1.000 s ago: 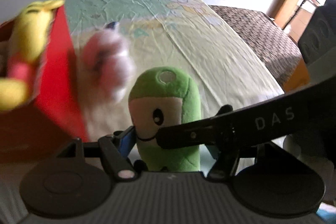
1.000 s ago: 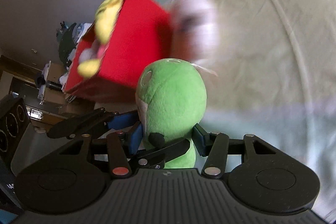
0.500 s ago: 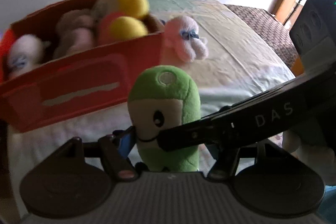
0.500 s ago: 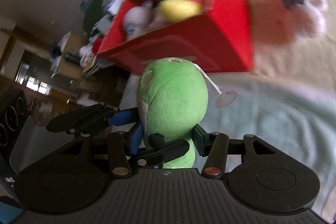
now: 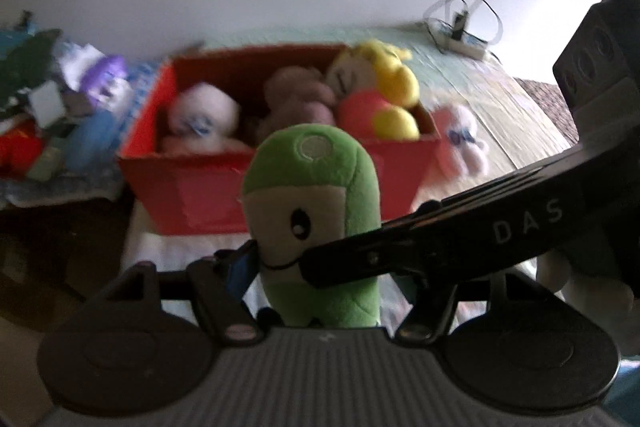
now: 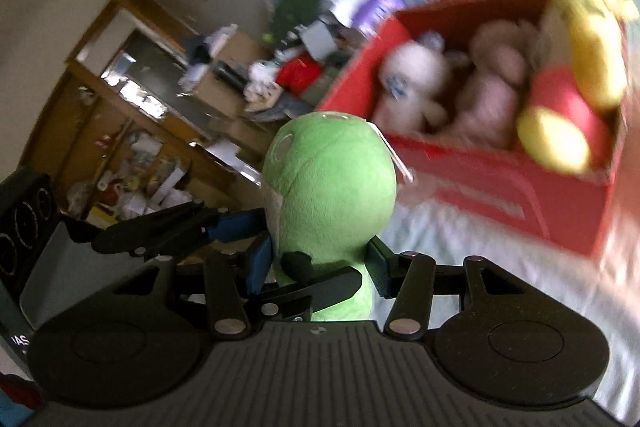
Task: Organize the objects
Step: 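Lift the green plush with the right gripper and carry it to the red box, then lower the green plush into the red box with the right gripper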
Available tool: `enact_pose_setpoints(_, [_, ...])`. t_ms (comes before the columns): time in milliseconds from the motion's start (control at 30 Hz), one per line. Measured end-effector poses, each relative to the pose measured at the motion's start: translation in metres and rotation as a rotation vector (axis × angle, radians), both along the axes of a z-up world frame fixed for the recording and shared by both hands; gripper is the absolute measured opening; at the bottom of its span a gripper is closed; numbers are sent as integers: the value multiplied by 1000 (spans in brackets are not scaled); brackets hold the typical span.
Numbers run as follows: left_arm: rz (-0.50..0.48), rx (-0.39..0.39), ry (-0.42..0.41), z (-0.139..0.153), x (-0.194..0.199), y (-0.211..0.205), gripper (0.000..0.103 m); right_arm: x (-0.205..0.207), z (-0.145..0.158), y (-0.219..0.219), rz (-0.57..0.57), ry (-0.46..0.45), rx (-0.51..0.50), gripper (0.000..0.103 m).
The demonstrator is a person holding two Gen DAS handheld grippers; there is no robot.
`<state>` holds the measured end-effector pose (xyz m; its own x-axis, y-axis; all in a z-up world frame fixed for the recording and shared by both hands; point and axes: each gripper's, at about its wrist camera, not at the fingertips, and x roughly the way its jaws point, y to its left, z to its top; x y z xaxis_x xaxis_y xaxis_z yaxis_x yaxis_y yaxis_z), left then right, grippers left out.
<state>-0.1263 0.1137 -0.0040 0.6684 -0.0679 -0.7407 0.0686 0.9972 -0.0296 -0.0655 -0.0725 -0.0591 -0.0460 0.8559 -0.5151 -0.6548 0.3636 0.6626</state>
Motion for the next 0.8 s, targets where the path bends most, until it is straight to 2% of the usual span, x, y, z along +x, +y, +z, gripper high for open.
enact_pose_setpoints(133, [62, 48, -70, 21, 1, 1, 69, 7, 19, 5, -6, -54, 53, 53])
enact_pose_setpoints(267, [78, 81, -129, 42, 12, 1, 69, 18, 32, 5, -45, -99, 93, 53])
enact_pose_setpoints(400, [49, 87, -196, 52, 30, 4, 69, 32, 39, 9, -134, -115, 61, 53])
enact_pose_setpoints(667, [-52, -1, -234, 45, 83, 21, 67, 52, 36, 22, -288, -152, -15, 52])
enact_pose_setpoints(800, [-107, -57, -204, 33, 106, 40, 67, 59, 28, 44, -316, -184, -88, 52])
